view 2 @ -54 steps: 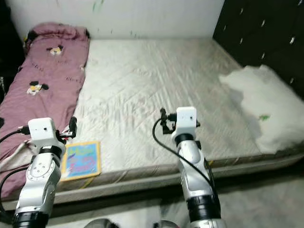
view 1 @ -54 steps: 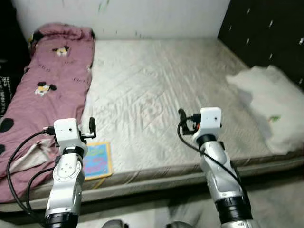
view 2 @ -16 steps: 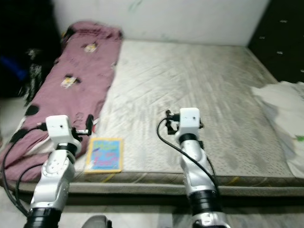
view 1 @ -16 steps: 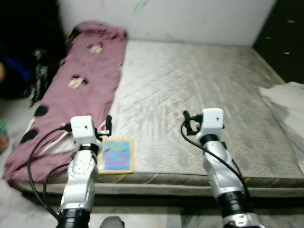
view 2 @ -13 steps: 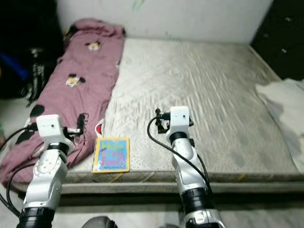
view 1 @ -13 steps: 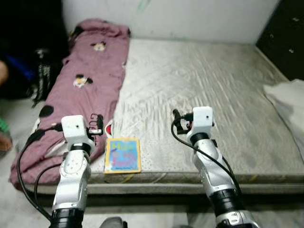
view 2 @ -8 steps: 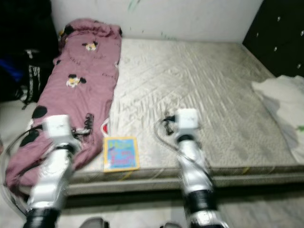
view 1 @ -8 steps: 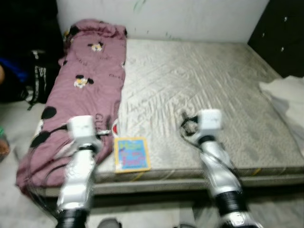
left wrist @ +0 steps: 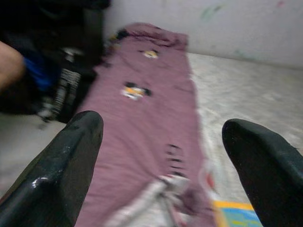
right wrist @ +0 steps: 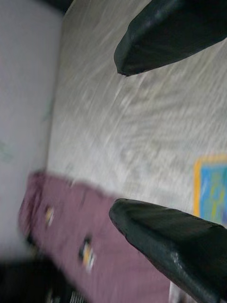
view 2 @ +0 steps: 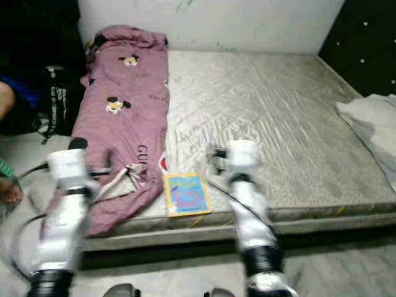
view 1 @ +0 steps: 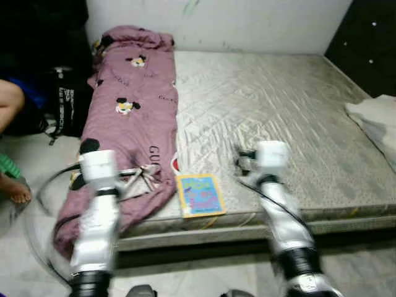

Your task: Clean up the room

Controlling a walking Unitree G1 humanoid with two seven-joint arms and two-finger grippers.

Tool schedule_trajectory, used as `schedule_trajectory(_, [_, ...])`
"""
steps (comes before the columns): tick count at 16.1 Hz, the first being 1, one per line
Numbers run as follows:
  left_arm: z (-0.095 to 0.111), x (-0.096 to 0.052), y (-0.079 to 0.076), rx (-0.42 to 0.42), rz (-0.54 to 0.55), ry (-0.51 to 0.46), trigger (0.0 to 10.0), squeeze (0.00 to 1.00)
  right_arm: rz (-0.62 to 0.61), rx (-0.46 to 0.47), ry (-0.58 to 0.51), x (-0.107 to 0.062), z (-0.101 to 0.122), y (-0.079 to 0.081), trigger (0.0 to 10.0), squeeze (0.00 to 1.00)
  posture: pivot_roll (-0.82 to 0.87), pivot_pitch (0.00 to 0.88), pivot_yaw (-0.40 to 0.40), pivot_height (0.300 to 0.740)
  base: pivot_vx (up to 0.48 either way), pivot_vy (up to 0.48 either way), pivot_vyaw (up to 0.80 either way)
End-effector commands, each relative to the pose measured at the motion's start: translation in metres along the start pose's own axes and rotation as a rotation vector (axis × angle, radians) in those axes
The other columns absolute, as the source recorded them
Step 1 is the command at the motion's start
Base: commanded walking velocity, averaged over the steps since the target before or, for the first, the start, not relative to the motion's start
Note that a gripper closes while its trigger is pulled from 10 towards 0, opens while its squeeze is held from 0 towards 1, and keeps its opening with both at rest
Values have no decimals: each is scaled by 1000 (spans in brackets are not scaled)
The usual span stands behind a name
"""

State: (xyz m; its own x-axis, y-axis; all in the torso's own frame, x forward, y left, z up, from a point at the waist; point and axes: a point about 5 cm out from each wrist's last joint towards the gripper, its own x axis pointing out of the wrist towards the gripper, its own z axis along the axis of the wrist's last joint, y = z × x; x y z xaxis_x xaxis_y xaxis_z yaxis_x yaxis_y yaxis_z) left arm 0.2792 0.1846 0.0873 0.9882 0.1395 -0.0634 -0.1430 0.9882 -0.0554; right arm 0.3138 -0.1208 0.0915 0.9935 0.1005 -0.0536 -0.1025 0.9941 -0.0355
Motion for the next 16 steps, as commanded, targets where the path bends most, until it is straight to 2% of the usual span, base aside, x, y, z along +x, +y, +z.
schedule_trajectory(1, [2, 1, -12, -20, -34, -8, 10000, 0, -39, -11, -3, 0, 1, -14, 10000, 0, 38, 0, -46, 740, 0, 480, 0])
schedule_trajectory(6, [7, 1, -16, -3, -69, -40, 10000, 0, -39, -9, -2, 1, 1, -13, 10000, 0, 37, 0, -44, 740, 0, 0, 0])
schedule_trajectory(7, [8, 1, -16, -3, -75, -44, 10000, 0, -39, -8, -1, 1, 1, -13, 10000, 0, 37, 0, -43, 740, 0, 0, -800])
schedule_trajectory(10, [8, 0, -17, -5, -80, -45, 10000, 0, -40, -4, -3, 1, 1, -13, 10000, 0, 38, 0, -43, 740, 251, 0, -700])
schedule_trajectory(16, [8, 0, -17, -4, -88, -45, 10000, 0, -40, -6, -4, 1, 1, -13, 10000, 0, 38, 0, -43, 740, 298, 0, 0])
